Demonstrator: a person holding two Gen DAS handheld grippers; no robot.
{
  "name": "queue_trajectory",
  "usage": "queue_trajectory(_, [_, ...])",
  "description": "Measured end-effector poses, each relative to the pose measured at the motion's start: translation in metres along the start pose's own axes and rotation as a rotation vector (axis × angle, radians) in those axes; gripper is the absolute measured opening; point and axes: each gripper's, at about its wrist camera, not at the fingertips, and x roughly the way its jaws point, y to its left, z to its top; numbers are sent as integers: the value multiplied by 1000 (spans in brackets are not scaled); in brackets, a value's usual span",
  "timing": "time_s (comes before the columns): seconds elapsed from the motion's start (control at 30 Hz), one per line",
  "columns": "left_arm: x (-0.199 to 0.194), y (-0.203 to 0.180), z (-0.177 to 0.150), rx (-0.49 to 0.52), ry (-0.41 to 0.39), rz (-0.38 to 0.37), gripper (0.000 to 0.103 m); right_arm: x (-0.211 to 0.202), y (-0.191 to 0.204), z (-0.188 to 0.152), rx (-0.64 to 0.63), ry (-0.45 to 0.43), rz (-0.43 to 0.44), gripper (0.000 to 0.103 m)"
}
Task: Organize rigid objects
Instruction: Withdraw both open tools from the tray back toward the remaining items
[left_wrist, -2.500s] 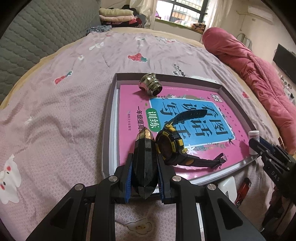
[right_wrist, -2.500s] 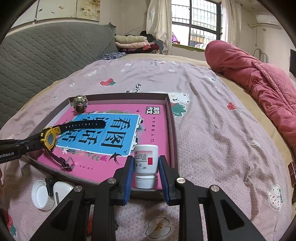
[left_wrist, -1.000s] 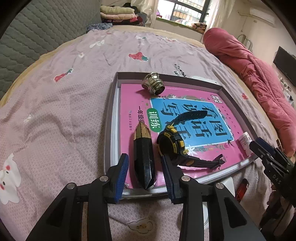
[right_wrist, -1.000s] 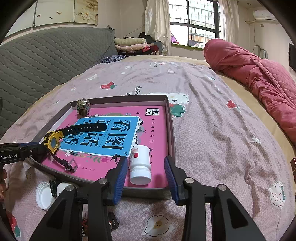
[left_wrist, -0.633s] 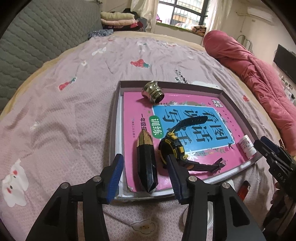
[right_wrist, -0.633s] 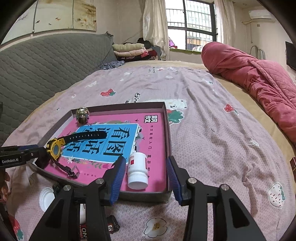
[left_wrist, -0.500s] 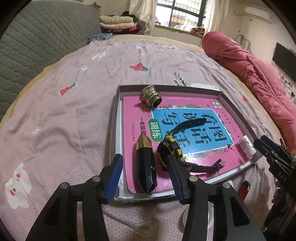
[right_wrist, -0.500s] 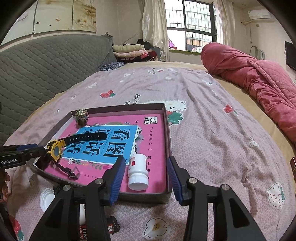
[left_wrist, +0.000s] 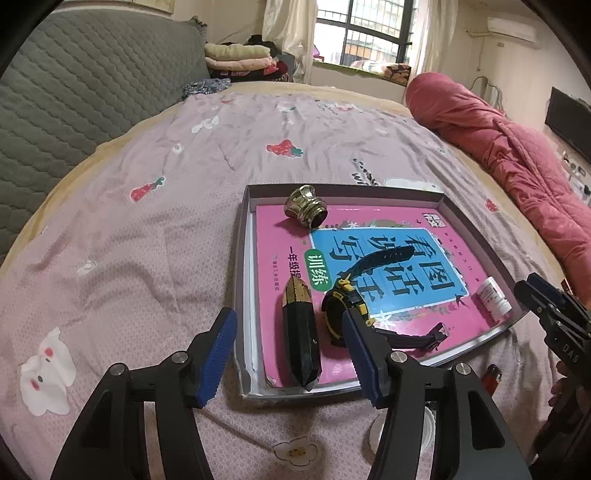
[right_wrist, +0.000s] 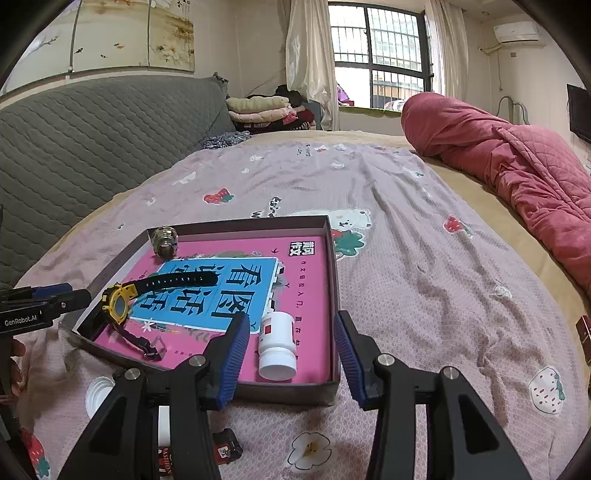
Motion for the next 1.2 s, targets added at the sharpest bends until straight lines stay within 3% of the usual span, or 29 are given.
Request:
queue_trajectory(0.67, [-16,-12,-8,35,-32,-42,62,-17,11,-2,-36,-21,6,48])
queue_trajectory(1.2, [-31,-31,-32,96,17,-97,62,-35,25,-9,-74,-25,33,49])
